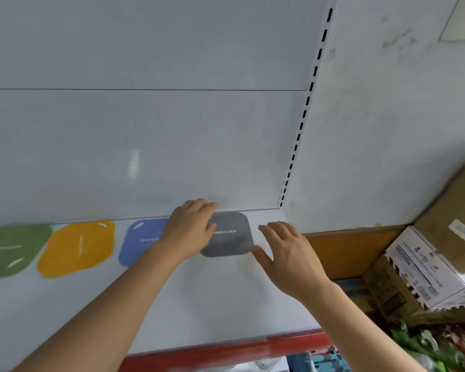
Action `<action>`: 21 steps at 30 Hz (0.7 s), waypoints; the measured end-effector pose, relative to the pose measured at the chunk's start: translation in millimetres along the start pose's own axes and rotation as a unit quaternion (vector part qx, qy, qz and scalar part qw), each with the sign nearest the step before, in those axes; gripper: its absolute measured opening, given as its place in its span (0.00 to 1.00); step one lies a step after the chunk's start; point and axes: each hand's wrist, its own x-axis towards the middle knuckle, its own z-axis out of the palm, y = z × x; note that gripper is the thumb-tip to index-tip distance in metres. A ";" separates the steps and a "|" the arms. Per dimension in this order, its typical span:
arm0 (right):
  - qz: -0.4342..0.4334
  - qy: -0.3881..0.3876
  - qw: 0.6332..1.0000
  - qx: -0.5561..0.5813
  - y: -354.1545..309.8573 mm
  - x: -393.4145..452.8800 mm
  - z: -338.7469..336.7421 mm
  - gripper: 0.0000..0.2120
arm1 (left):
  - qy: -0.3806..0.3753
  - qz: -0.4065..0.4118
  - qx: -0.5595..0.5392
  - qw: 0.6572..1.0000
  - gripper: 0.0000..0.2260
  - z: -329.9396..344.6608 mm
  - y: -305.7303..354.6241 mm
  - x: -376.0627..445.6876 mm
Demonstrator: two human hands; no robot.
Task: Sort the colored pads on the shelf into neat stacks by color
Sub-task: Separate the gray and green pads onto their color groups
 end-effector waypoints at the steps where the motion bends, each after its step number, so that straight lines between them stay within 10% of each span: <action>1: -0.008 0.004 1.000 0.006 -3.8 1.5 1.8 0.28 | 0.018 0.003 0.007 1.000 0.20 -2.5 -1.3 -7.0; 21: -0.221 0.022 0.975 0.020 -333.3 -13.2 50.0 0.30 | 0.134 -0.152 0.103 0.974 0.24 -129.5 -188.3 -323.5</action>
